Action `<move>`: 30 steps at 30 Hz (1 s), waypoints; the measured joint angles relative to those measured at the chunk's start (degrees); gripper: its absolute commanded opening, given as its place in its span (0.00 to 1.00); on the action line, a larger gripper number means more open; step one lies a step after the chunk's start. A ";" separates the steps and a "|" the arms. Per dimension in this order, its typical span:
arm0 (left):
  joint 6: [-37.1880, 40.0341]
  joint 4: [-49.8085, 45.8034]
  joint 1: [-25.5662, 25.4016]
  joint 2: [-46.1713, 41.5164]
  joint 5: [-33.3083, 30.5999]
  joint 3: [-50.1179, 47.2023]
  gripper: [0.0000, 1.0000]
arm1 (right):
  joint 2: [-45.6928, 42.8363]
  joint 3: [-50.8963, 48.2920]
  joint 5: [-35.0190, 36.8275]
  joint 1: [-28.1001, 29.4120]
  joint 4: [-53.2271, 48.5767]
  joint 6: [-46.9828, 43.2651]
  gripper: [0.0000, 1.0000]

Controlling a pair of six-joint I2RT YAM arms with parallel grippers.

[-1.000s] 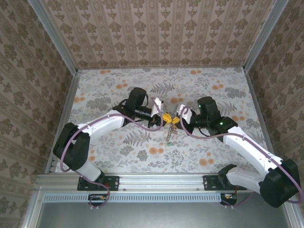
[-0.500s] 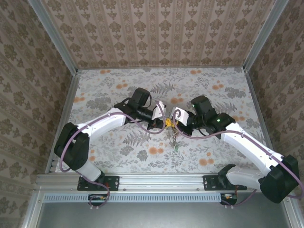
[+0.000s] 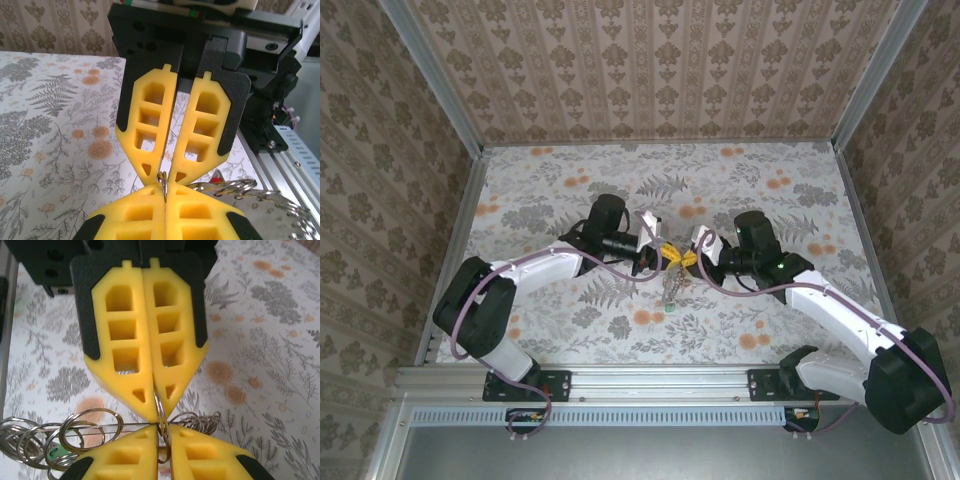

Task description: Put the keys on the keyring

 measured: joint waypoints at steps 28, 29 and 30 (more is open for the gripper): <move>-19.43 28.87 1.66 2.36 2.62 -5.25 0.00 | 2.49 -7.21 -6.80 -5.62 20.55 14.97 0.26; -19.37 28.70 1.66 2.34 2.60 -5.25 0.00 | 2.03 -7.21 -6.47 -5.62 19.89 14.97 0.27; -18.69 27.96 1.66 2.23 2.32 -5.25 0.00 | 1.42 -7.21 -5.84 -5.60 19.06 14.91 0.29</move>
